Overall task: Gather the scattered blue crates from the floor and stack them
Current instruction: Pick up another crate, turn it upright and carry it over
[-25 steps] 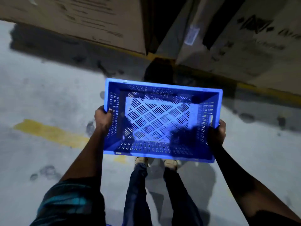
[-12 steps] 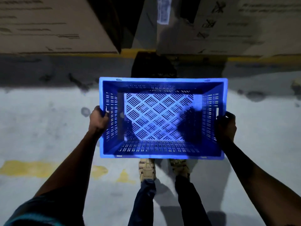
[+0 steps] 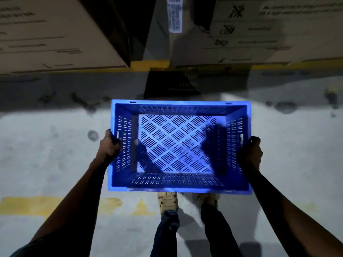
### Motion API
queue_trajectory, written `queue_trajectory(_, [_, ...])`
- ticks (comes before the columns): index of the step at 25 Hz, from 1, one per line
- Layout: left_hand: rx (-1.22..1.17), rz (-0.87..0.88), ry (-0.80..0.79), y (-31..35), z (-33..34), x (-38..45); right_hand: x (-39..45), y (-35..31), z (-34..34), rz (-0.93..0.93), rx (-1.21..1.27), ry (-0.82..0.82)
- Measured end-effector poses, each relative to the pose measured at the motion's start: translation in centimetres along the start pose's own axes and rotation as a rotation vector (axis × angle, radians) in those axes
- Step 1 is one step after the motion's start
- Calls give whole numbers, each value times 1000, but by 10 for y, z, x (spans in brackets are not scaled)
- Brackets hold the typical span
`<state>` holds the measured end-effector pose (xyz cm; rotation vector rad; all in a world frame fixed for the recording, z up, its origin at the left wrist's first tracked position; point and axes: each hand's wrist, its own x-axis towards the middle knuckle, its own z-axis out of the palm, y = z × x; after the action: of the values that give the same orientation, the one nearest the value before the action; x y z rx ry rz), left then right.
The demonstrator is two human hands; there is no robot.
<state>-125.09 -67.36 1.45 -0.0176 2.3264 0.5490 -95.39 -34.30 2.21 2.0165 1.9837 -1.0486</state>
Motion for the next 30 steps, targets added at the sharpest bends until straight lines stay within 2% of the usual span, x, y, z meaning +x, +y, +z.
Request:
queue_trajectory(3, [42,-14,-15,1,4,5,0,-4,2,-10,-5,17])
queue_trajectory(8, [49,45,119,3,14,-1,9,-12,0,-79,23,49])
queue_trajectory(15, [46,-60,213,-4,23,-17,-4,8,-5,-116,13,-51])
queue_trajectory(20, [70,-24,256,-3,25,-16,-4,8,-10,-143,38,-89])
queue_trajectory(30, [148,-187,191,-6,28,-33,-31,9,-21,-89,62,-165])
